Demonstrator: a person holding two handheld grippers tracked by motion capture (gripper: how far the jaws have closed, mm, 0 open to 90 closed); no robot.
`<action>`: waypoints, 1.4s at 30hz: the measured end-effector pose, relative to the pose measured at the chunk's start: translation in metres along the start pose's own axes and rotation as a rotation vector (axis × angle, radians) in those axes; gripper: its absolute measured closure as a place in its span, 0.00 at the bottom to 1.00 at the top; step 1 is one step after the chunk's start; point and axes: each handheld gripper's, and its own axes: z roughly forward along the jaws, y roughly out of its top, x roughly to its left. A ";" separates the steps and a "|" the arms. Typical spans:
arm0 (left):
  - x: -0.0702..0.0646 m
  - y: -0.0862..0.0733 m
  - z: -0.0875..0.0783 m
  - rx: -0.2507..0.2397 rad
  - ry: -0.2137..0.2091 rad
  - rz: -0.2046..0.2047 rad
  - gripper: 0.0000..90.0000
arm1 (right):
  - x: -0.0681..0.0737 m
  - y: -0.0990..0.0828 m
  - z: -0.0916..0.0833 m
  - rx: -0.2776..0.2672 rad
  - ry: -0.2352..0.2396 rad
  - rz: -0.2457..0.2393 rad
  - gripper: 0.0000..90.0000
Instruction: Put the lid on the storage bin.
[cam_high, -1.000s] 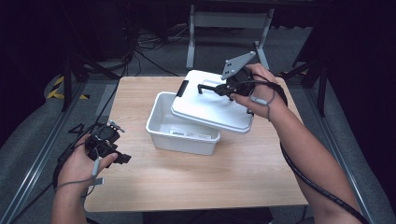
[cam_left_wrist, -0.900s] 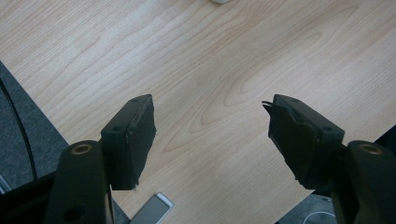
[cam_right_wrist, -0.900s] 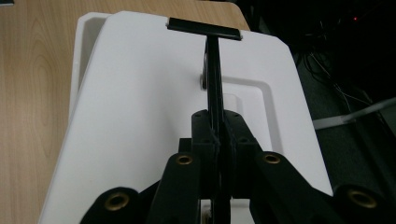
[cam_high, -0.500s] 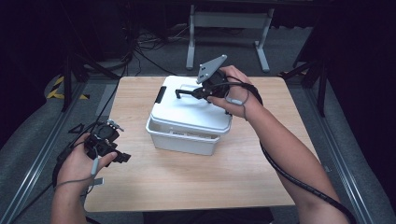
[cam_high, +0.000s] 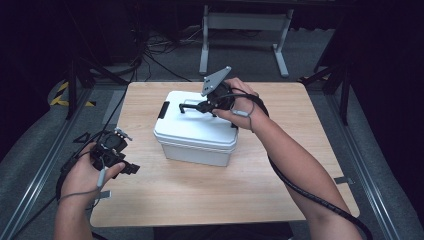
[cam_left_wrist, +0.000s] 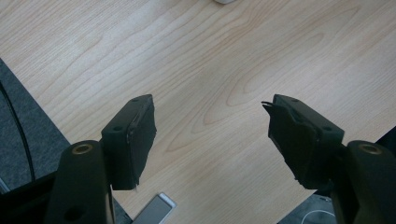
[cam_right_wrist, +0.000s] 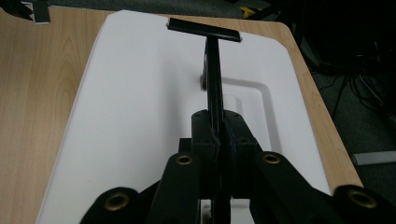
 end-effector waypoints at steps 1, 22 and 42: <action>0.000 0.000 0.000 0.000 -0.001 0.000 0.36 | 0.000 -0.001 0.002 0.001 0.004 0.002 0.94; -0.001 0.000 0.000 0.003 -0.003 0.000 0.36 | 0.001 -0.017 0.013 0.040 0.033 0.003 0.94; -0.001 0.003 0.002 0.008 -0.005 0.002 0.36 | 0.008 -0.011 -0.010 -0.067 0.020 0.072 0.62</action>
